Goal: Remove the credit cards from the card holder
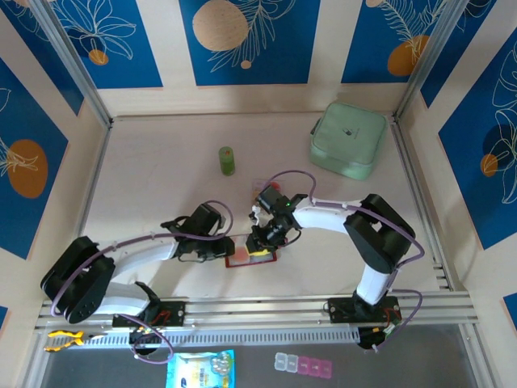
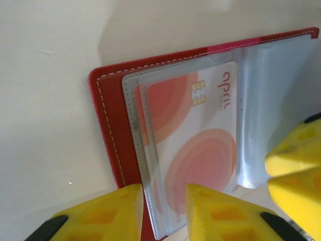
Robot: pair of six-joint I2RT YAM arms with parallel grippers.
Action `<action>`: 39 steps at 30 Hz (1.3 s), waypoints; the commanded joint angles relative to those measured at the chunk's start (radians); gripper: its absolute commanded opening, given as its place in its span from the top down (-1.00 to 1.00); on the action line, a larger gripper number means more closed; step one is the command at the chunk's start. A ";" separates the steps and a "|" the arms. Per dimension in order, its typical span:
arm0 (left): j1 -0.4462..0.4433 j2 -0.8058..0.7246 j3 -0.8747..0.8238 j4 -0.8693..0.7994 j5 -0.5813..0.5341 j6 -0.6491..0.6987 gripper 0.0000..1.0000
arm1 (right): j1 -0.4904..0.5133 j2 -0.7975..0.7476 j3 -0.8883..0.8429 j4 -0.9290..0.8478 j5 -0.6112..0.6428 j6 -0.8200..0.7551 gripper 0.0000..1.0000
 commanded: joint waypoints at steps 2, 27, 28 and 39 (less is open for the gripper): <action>0.026 0.019 -0.010 0.036 0.001 0.013 0.61 | -0.013 0.016 -0.018 -0.051 0.043 -0.008 0.48; 0.104 0.060 0.087 -0.034 0.044 0.129 0.70 | -0.008 -0.085 -0.043 -0.028 0.127 0.107 0.51; 0.105 0.043 0.094 -0.057 0.031 0.137 0.70 | -0.007 -0.089 -0.044 -0.007 0.119 0.116 0.51; 0.089 0.002 0.048 0.012 0.100 0.080 0.82 | -0.007 -0.074 -0.053 0.166 0.014 0.185 0.49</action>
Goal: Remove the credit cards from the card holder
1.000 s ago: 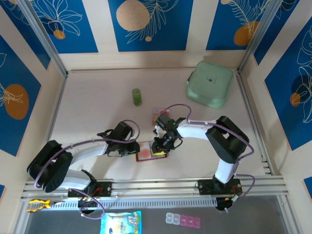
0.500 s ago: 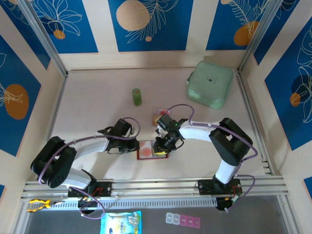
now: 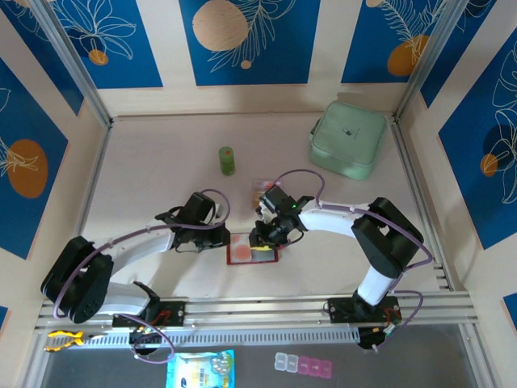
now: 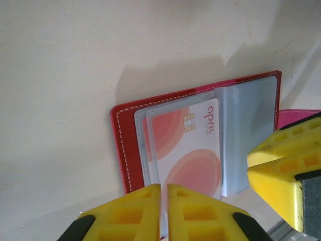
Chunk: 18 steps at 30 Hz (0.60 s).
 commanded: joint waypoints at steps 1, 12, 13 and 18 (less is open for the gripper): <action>-0.005 0.004 -0.024 0.049 0.044 -0.034 0.82 | 0.001 0.002 0.004 0.052 -0.056 0.031 0.49; -0.017 0.112 -0.042 0.143 0.093 -0.063 0.92 | -0.013 0.042 0.010 0.094 -0.085 0.045 0.48; -0.016 0.117 -0.042 0.132 0.083 -0.057 0.92 | -0.013 0.045 0.013 0.095 -0.087 0.045 0.47; -0.017 0.132 -0.047 0.103 0.057 -0.037 0.93 | -0.015 0.063 0.017 0.094 -0.091 0.043 0.48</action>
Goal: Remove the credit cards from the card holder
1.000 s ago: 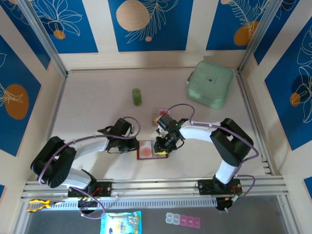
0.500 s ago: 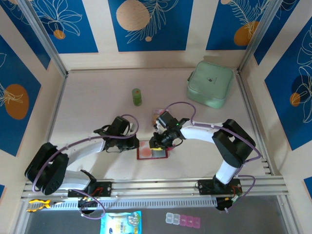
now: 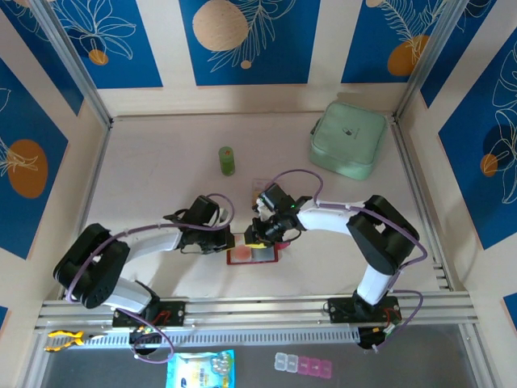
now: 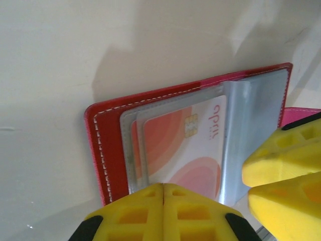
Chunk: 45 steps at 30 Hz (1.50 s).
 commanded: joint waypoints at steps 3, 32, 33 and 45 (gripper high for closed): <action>-0.005 0.014 -0.021 -0.025 -0.025 0.024 0.95 | -0.005 0.029 0.021 0.001 -0.032 0.011 0.48; -0.006 -0.008 -0.008 -0.048 -0.032 0.029 0.93 | -0.008 0.091 0.035 0.010 -0.042 -0.001 0.57; -0.006 -0.025 -0.006 -0.057 -0.035 0.029 0.92 | -0.009 0.091 0.035 0.004 -0.034 -0.003 0.56; -0.006 -0.019 -0.017 -0.047 -0.009 0.025 0.85 | -0.008 0.084 0.024 -0.005 -0.018 -0.004 0.55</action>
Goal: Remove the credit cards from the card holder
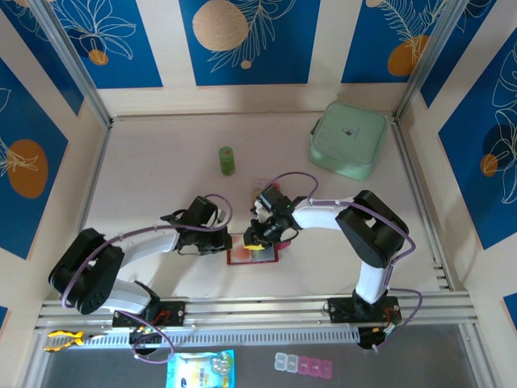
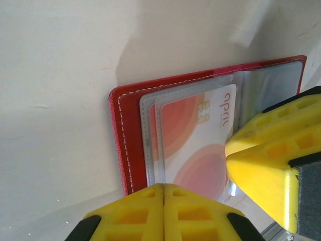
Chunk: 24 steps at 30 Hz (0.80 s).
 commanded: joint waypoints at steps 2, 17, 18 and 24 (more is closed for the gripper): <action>-0.006 0.032 -0.025 0.038 0.028 -0.001 0.85 | -0.004 0.011 0.007 -0.029 0.007 -0.003 0.55; -0.006 0.049 -0.020 -0.008 -0.004 0.017 0.87 | -0.014 -0.043 0.012 -0.130 0.087 -0.044 0.46; -0.006 0.049 -0.019 -0.009 -0.004 0.016 0.87 | -0.016 -0.048 0.013 -0.135 0.091 -0.046 0.46; -0.005 0.031 -0.007 -0.021 -0.008 0.014 0.88 | -0.020 -0.058 0.015 -0.142 0.088 -0.053 0.45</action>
